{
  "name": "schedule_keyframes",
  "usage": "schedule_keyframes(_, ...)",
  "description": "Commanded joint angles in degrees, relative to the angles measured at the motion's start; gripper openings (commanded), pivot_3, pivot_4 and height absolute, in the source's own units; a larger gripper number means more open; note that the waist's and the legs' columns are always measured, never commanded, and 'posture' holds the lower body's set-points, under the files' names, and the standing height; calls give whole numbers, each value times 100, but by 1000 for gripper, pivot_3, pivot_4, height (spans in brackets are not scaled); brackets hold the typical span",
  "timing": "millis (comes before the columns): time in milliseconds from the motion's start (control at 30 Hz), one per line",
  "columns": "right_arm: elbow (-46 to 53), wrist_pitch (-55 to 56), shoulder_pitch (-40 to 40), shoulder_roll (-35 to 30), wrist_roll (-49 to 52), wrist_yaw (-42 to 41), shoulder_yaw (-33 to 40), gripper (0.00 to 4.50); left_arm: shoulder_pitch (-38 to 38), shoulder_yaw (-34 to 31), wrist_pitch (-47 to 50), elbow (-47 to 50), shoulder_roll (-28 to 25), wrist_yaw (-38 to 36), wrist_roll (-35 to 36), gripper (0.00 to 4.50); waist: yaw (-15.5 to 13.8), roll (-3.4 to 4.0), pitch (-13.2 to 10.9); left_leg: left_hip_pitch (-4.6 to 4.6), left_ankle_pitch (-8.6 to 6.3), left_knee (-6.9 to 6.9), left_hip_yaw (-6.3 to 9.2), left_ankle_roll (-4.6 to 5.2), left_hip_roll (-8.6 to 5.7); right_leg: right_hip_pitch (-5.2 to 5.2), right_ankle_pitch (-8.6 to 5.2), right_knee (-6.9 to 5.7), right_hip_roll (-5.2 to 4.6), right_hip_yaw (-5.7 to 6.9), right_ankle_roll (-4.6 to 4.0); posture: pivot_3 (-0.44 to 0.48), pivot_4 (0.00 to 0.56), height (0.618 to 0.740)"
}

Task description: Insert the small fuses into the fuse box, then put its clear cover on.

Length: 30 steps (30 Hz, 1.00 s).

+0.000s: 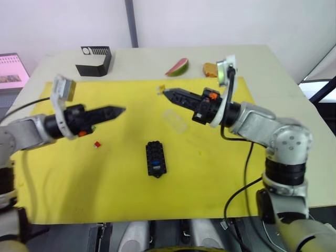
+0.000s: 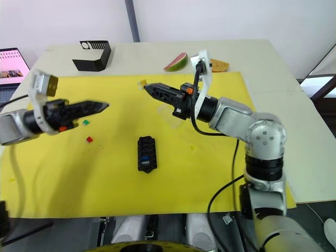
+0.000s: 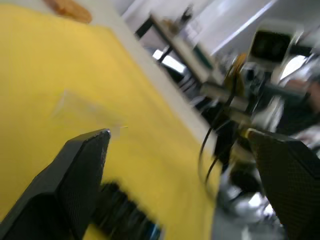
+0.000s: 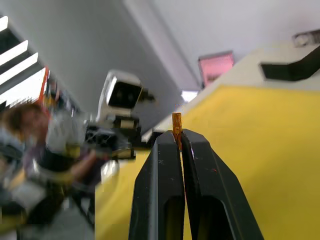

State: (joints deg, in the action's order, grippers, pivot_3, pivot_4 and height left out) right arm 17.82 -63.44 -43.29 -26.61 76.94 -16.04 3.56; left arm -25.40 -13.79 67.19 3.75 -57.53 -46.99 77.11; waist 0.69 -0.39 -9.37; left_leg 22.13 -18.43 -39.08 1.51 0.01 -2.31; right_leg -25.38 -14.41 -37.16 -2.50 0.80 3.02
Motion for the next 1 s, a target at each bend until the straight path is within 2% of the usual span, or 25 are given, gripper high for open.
schedule_keyframes(33, 406, -143, -400, -687, -785, -1226, -814, 0, 372, 650, -1094, 736, -522, -1432, -1461, 4470, -4, 2, -1, 0, -1, -1, 0, 2, 0, 0, 0, 2, -1, 0, -1, 0, 150, 740)
schedule_keyframes(133, 516, -24, -873, -1091, -1647, -2057, -1727, 0, 800, 1213, -2365, 1181, -739, -2086, -2780, 4470, 7, 6, -4, 1, -4, 5, -1, 7, 1, 0, -1, 11, -6, -1, -1, 0, 150, 740)
schedule_keyframes(267, 477, 214, -1670, -1279, -2962, -2872, -3046, 0, 1110, 1553, -3421, 1514, -592, -2337, -3762, 4470, 30, 11, -8, 10, -4, 6, 0, 6, 6, -11, 0, 10, -9, -1, -1, 0, 150, 740)
schedule_keyframes(333, 410, 365, -1901, -1292, -3432, -3166, -3438, 0, 1196, 1627, -3745, 1544, -497, -2374, -4088, 4470, 15, 12, -8, 15, -4, 6, -1, 6, 7, -18, 0, 8, -10, -1, -2, 0, 150, 740)
schedule_keyframes(600, 161, 524, -2162, -1000, -4600, -3750, -4277, 0, 1231, 1754, -3985, 1542, 86, -2230, -4540, 4470, 0, 12, -10, 26, -12, -1, -1, 19, 6, -20, 2, 17, -14, -1, 1, 0, 150, 740)
schedule_keyframes(1000, 201, 595, -1994, -983, -5410, -4289, -4540, 0, 1069, 1980, -4155, 1618, 522, -2261, -4966, 4470, 11, 12, -9, 26, -11, -4, -1, 17, 5, -21, 2, 8, -13, 1, 2, 0, 150, 740)
